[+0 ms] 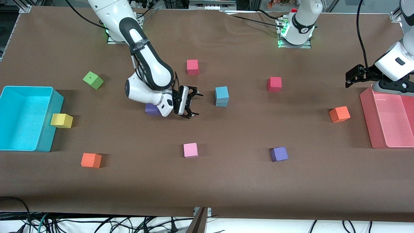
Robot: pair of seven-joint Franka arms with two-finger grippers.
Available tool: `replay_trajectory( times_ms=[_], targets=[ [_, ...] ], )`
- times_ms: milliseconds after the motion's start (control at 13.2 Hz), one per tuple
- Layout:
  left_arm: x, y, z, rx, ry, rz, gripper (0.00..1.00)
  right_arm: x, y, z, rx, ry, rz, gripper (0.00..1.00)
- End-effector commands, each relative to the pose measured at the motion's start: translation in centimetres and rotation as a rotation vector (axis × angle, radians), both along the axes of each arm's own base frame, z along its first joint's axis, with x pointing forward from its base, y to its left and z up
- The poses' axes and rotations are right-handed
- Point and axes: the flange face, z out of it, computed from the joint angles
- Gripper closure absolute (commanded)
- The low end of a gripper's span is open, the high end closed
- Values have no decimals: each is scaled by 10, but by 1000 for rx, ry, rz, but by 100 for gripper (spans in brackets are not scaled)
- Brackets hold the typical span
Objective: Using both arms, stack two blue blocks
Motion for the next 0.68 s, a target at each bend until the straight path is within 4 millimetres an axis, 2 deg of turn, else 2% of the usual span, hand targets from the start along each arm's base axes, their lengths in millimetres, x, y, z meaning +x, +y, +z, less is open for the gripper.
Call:
replay_trajectory(
  times_ms=[0, 152, 304, 379, 455, 607],
  targets=[
    [13, -8, 0, 28, 39, 16, 0, 16, -45, 29, -56, 91, 119, 0],
    [16, -20, -4, 26, 61, 39, 0, 30, -76, 50, -87, 154, 228, 0],
    [25, -34, 8, 32, 84, 66, 0, 46, -103, 77, -136, 217, 270, 0],
    [26, -35, 10, 31, 84, 68, 0, 54, -115, 91, -174, 237, 286, 0],
    [26, -34, 10, 30, 86, 70, 0, 59, -117, 105, -206, 263, 301, 0],
    [25, -31, 6, 29, 94, 77, 0, 62, -131, 118, -264, 348, 273, 0]
  ],
)
